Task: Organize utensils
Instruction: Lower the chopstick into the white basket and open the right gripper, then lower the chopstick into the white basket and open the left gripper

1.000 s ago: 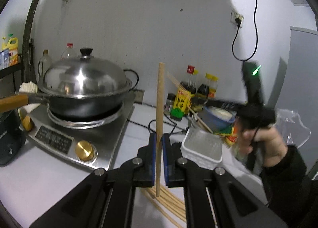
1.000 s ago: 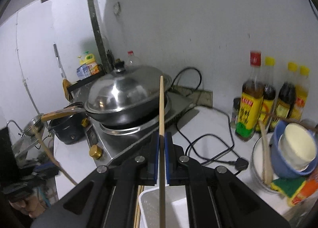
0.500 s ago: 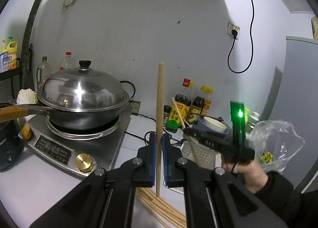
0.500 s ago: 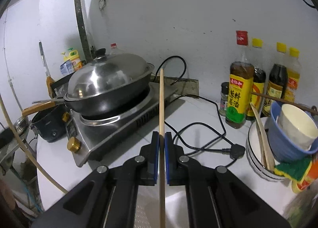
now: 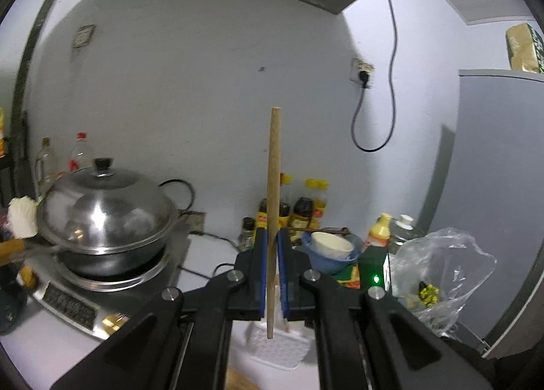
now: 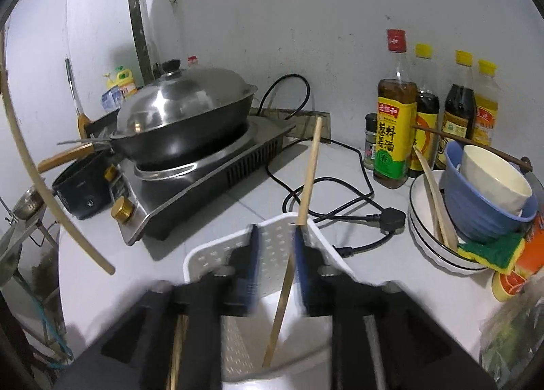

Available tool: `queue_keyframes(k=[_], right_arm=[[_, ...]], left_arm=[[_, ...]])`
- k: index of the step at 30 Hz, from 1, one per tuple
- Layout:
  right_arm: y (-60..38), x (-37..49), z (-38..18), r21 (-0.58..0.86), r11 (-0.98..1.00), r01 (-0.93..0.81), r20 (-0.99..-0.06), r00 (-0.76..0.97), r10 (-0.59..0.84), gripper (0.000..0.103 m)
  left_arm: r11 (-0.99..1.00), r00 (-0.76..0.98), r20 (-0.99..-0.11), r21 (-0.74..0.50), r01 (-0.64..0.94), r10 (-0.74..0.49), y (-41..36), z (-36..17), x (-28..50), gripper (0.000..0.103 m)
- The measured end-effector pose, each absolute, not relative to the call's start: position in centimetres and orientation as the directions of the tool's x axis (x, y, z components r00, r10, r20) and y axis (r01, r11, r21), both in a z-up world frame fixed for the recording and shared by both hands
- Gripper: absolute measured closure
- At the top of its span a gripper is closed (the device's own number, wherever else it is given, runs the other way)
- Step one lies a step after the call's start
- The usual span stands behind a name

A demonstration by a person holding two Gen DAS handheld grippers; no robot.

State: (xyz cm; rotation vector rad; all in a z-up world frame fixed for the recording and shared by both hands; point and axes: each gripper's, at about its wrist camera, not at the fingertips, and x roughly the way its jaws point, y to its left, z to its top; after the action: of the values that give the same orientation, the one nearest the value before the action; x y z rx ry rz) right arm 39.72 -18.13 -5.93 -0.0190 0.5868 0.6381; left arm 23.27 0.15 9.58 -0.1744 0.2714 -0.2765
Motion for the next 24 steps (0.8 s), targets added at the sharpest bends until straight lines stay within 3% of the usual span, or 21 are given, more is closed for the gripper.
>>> queue_keyframes(k=[6, 11, 24], right_arm=[[-21.7, 38.0, -4.8, 0.156, 0.841, -0.517, -0.481, 0.704, 0.522, 0.070], [-24.9, 37.5, -5.5, 0.183, 0.878, -0.443, -0.499, 0.727, 0.471, 0.070], [-26.6, 36.9, -8.5, 0.160, 0.930, -0.330, -0.574, 0.736, 0.359, 0.070]], left_arm=[[0.922, 0.891, -0.274, -0.245, 0.300, -0.362, -2.7, 9.1, 26.1, 0.098], [0.906, 0.860, -0.328, -0.302, 0.297, -0.391, -3.7, 7.0, 29.3, 0.098], [0.921, 0.742, -0.560, -0.329, 0.211, -0.369, -4.0, -1.5, 35.7, 0.098]])
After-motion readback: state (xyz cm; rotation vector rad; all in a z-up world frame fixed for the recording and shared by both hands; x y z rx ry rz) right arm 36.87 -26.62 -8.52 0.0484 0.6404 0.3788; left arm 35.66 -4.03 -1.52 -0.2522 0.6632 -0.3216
